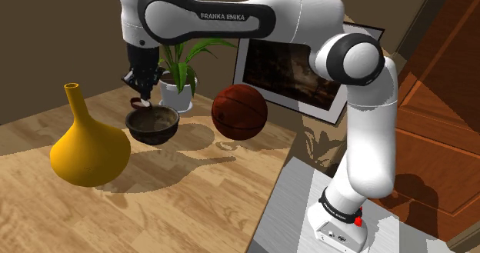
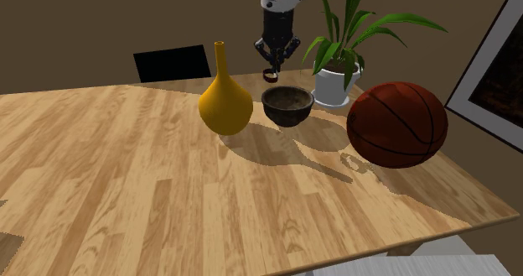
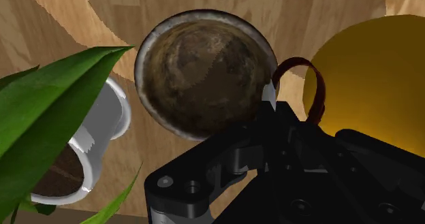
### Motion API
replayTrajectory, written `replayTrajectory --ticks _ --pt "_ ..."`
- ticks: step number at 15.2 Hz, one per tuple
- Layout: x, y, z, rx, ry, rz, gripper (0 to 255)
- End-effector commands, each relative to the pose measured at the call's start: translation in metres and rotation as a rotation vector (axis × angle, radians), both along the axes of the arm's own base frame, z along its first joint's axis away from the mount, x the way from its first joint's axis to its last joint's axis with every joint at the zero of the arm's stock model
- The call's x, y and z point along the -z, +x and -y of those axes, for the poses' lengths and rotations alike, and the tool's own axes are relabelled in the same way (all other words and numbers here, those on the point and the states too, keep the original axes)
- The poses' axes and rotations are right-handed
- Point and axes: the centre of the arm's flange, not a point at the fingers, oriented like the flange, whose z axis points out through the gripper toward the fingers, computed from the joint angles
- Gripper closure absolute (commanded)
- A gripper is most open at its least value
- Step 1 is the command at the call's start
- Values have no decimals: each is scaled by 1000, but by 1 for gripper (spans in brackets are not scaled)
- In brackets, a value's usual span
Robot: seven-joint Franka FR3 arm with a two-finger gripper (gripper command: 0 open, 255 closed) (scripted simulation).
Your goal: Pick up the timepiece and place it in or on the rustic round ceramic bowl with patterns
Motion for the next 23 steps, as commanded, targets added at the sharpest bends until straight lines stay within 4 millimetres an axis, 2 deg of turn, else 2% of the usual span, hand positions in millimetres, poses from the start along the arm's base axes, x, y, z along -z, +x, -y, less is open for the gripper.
replayTrajectory --ticks 1,6,23 --pt "-4 18 19 -1 0 0 255" --pt "-11 57 64 -1 0 0 255" --pt "78 57 64 -1 0 0 255"
